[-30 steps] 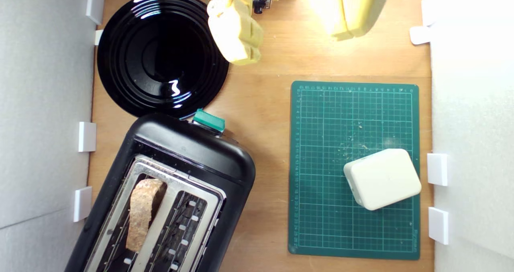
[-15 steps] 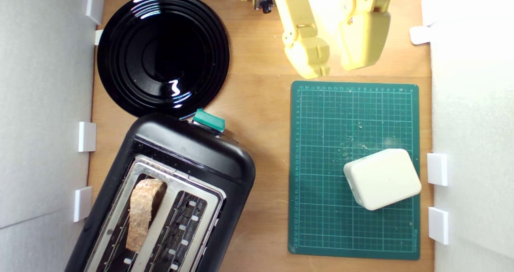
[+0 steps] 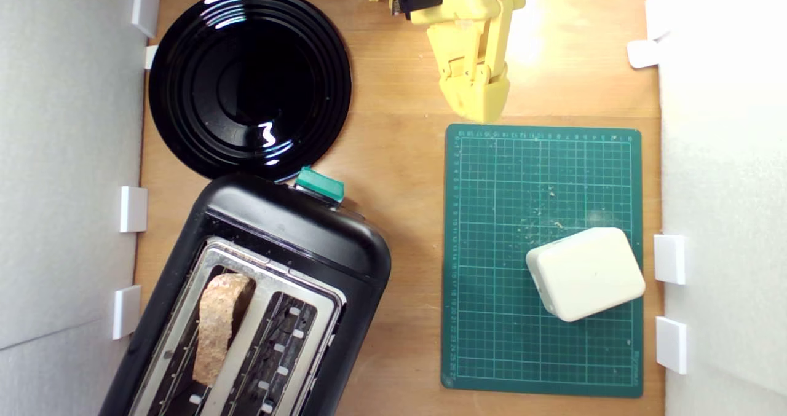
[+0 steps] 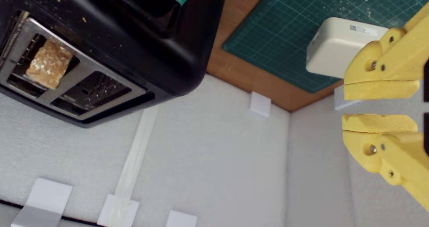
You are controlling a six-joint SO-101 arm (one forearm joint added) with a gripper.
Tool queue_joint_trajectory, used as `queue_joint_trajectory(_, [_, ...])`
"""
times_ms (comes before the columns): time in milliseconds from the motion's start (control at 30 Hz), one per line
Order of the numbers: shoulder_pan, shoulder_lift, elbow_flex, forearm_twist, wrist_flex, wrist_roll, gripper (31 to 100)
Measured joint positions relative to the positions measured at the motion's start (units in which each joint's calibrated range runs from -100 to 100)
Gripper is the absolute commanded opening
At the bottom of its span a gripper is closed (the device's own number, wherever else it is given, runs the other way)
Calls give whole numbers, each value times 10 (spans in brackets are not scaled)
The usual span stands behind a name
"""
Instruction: Pick bread and place in toaster
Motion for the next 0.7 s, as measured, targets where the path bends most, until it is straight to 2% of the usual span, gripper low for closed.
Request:
queue_joint_trajectory(267, [-1, -86, 133, -9, -3, 1, 420])
queue_joint_trajectory(700, [-1, -251, 347, -15, -5, 27, 367])
